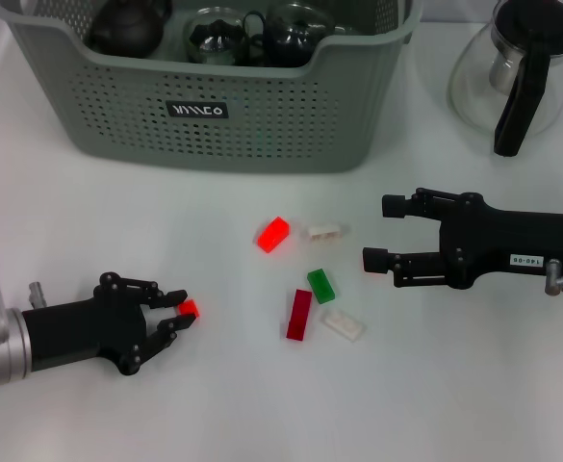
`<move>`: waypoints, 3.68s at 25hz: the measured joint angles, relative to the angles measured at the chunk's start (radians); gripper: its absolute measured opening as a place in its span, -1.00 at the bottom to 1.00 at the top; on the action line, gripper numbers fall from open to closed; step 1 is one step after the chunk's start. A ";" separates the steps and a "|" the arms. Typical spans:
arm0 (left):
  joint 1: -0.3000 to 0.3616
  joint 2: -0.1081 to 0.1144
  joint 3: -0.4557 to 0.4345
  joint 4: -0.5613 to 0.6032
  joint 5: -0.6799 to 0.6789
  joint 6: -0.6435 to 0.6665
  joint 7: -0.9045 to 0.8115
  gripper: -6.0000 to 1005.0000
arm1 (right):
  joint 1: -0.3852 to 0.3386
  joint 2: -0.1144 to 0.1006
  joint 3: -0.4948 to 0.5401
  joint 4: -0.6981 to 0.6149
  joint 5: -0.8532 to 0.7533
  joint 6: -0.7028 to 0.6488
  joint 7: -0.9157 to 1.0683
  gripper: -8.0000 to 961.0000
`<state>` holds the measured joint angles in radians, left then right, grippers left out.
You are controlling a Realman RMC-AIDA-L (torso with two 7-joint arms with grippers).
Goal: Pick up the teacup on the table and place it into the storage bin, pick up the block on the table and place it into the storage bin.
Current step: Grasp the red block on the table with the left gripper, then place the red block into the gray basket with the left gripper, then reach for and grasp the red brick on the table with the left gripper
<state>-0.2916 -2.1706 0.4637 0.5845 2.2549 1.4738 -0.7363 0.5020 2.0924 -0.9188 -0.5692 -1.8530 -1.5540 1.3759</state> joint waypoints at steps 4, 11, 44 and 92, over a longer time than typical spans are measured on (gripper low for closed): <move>0.000 0.000 -0.001 -0.002 0.000 -0.001 0.000 -0.53 | 0.001 0.000 0.000 0.000 0.000 0.000 0.000 0.97; -0.001 0.000 -0.002 -0.003 -0.001 -0.002 0.000 -0.57 | 0.001 0.000 0.000 0.000 0.000 0.000 0.000 0.97; -0.100 0.071 -0.335 0.077 -0.137 0.489 -0.430 -0.58 | 0.005 0.000 0.000 0.000 0.001 -0.006 0.000 0.97; -0.273 0.092 0.097 0.394 -0.508 0.035 -1.339 0.31 | 0.041 0.003 -0.003 0.000 0.006 -0.007 0.005 0.97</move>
<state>-0.5645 -2.0783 0.5602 0.9786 1.7473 1.5087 -2.0753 0.5431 2.0954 -0.9218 -0.5690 -1.8470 -1.5614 1.3810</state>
